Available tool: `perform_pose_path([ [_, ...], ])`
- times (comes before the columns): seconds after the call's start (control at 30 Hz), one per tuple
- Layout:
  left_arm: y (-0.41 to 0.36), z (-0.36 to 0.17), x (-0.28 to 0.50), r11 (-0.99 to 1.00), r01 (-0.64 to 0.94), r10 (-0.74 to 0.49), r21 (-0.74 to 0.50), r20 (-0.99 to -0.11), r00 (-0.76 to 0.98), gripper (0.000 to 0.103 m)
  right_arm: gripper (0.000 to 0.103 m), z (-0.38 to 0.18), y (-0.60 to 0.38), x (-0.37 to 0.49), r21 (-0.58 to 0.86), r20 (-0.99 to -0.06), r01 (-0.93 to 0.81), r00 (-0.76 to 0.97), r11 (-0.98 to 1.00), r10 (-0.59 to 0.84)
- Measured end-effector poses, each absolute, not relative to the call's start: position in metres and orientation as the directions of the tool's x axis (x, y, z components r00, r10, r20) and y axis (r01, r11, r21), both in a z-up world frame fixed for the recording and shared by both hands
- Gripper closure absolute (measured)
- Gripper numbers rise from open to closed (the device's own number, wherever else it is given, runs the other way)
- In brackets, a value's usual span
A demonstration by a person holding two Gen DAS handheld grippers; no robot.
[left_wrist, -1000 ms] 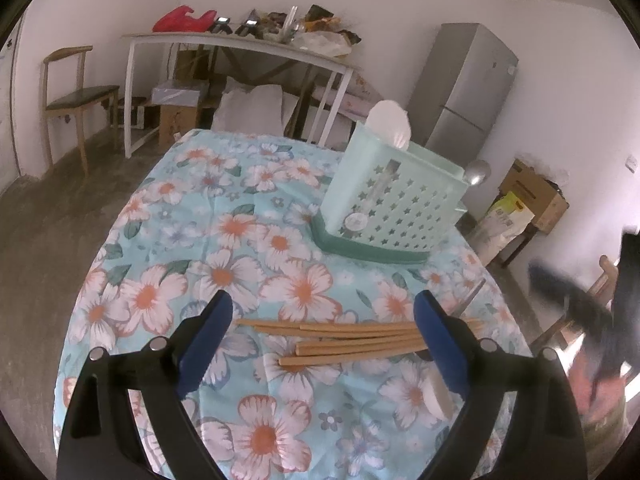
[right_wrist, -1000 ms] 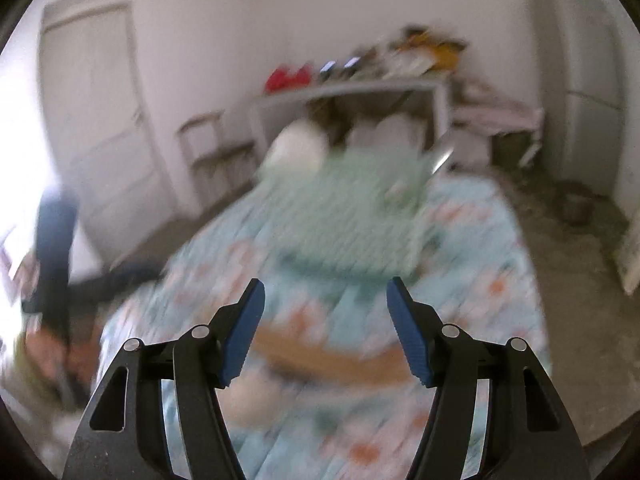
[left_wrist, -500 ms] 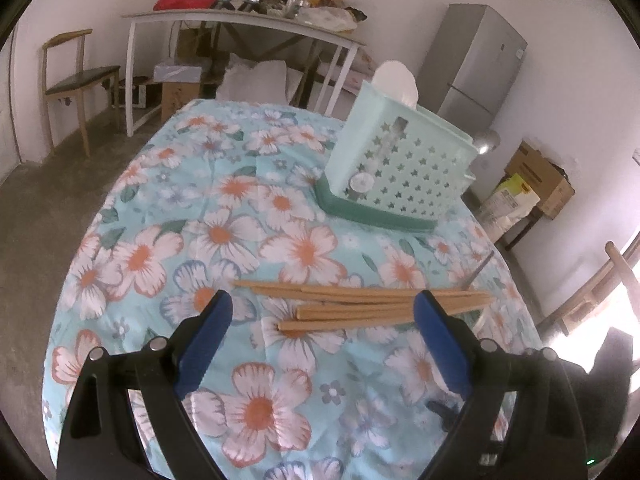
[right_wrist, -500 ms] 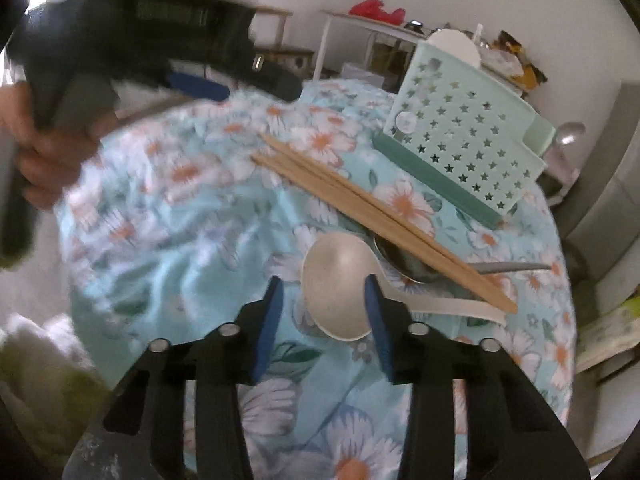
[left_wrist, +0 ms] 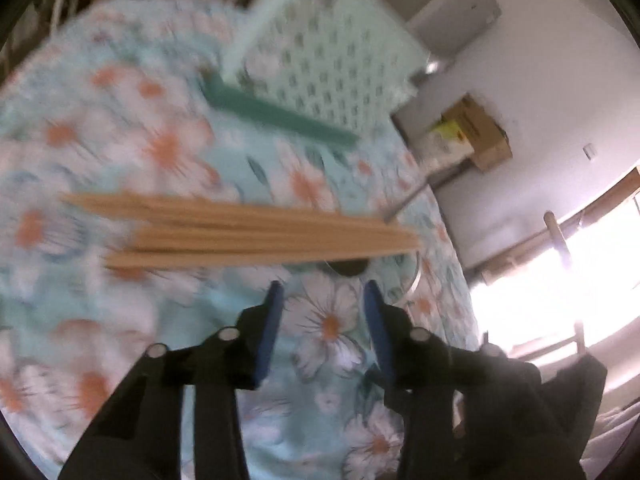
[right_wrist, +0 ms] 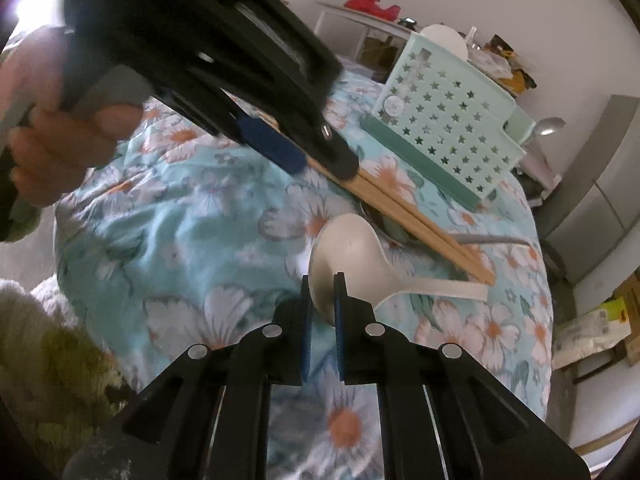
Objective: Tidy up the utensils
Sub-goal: 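Grasp the white plastic ladle by its handle with the right tool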
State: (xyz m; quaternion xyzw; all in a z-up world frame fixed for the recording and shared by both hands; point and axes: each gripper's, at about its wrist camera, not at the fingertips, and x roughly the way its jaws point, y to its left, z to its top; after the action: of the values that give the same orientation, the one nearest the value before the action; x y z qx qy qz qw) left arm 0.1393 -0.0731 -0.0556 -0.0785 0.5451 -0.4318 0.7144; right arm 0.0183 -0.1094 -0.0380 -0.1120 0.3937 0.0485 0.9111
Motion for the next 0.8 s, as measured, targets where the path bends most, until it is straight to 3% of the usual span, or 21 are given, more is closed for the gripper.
perform_pose_path([
  [0.17,-0.086,-0.069,0.155,0.633,0.493,-0.688,-0.597,-0.726,0.005,0.077,0.095,-0.040,-0.112,0.012,-0.153,-0.729,-0.163,0.684,0.975,0.000],
  [0.57,-0.097,-0.063,0.189,0.654,0.436,-0.712,-0.618,-0.698,0.079,0.078,0.095,-0.038,-0.116,0.011,-0.126,-0.726,-0.158,0.688,0.979,0.017],
  [0.8,-0.094,-0.064,0.170,0.646,0.417,-0.707,-0.639,-0.707,0.012,0.070,0.094,-0.038,-0.116,0.010,-0.124,-0.724,-0.158,0.690,0.980,0.020],
])
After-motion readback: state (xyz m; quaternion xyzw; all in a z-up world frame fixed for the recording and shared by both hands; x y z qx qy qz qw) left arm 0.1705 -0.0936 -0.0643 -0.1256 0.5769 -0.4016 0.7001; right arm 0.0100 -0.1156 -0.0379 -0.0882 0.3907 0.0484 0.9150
